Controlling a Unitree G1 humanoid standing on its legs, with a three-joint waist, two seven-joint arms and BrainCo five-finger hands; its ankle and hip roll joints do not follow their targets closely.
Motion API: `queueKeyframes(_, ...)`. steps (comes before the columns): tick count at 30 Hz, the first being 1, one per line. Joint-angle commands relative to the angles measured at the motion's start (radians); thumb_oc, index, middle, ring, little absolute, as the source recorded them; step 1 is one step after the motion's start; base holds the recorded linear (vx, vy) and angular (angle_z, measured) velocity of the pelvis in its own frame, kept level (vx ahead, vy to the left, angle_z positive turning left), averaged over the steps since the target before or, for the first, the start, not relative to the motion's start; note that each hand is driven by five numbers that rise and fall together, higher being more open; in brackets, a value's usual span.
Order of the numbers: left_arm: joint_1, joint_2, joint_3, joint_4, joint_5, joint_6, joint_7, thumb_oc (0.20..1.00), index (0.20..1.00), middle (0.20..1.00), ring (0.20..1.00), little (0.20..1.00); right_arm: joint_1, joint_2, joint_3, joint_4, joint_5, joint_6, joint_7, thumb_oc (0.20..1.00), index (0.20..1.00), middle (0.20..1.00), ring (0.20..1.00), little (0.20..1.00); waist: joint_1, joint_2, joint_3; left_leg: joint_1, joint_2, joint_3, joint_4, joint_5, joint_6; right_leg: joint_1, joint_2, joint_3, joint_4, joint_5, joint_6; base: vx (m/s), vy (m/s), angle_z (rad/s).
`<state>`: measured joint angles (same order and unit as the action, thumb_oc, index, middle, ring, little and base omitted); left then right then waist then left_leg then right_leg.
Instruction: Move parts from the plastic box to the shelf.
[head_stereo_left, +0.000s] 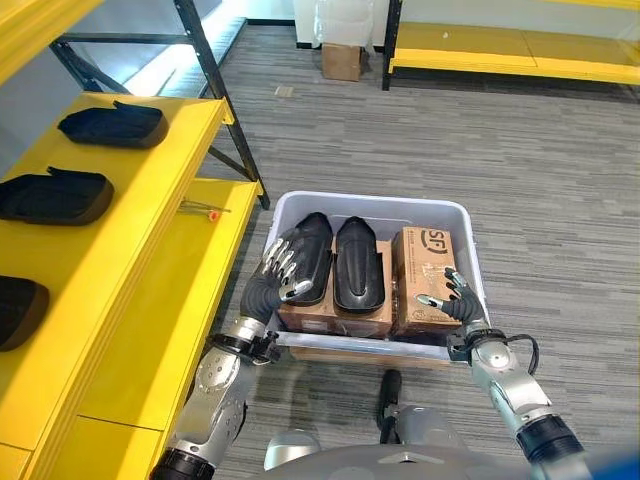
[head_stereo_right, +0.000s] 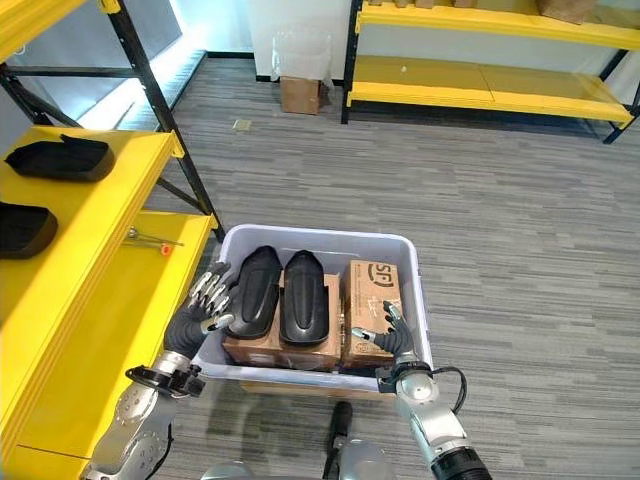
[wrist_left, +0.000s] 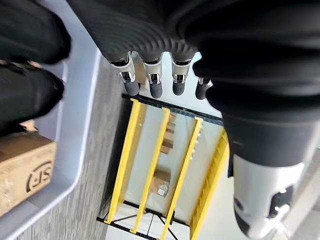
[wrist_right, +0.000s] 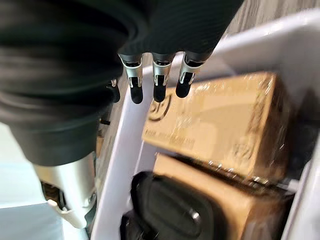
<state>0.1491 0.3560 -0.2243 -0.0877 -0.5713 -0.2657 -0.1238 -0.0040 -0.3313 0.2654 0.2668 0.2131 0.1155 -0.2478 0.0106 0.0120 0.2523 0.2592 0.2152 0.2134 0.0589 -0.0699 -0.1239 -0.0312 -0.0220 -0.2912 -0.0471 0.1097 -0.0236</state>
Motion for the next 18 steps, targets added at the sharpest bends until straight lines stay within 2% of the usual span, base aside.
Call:
queueKeyframes(1,0.012,0.022,0.003,-0.060,-0.039,-0.073,-0.021,1.000,1.000,1.000,1.000,1.000,-0.025,0.007,0.004,-0.014,-0.016,-0.041,-0.011,1.000,1.000,1.000,1.000,1.000,0.011,-0.032,-0.017,-0.110,-0.100,0.053,-0.089,0.064,0.059,0.055,-0.122,-0.080,0.072,-0.049,0.125,0.05,-0.065,-0.03)
queueKeyframes(7,-0.004,0.015,-0.011,-0.047,-0.035,-0.068,-0.021,1.000,1.000,1.000,1.000,1.000,-0.022,-0.001,-0.004,-0.003,-0.001,-0.047,-0.019,1.000,1.000,1.000,1.000,1.000,-0.009,-0.014,-0.020,-0.138,-0.076,0.089,-0.066,0.096,0.042,0.084,-0.119,-0.079,0.061,-0.072,0.109,0.06,-0.027,0.03)
queueKeyframes(13,-0.020,0.026,-0.019,-0.045,-0.025,-0.079,0.015,1.000,1.000,1.000,1.000,1.000,-0.021,0.007,0.002,-0.003,0.009,-0.052,-0.031,1.000,1.000,1.000,1.000,1.000,-0.029,0.007,-0.011,-0.147,-0.082,0.101,-0.072,0.079,0.048,0.068,-0.124,-0.066,0.095,-0.098,0.102,0.06,-0.017,-0.13)
queueKeyframes(16,-0.022,0.023,-0.010,-0.040,-0.035,-0.091,0.046,1.000,1.000,1.000,1.000,1.000,-0.001,0.009,-0.007,-0.016,0.000,-0.069,-0.007,1.000,1.000,1.000,1.000,1.000,-0.048,0.013,-0.006,-0.138,-0.094,0.139,0.005,0.039,0.050,0.074,-0.123,-0.072,0.118,-0.132,0.095,0.12,-0.065,-0.23)
queueKeyframes(18,-0.024,0.018,-0.008,-0.036,-0.048,-0.101,0.051,1.000,1.000,1.000,1.000,1.000,0.003,0.007,-0.008,-0.025,-0.011,-0.071,0.000,1.000,1.000,1.000,1.000,1.000,-0.050,0.014,-0.005,-0.153,-0.093,0.153,0.069,0.046,0.046,0.070,-0.123,-0.080,0.124,-0.141,0.083,-0.01,-0.040,0.03)
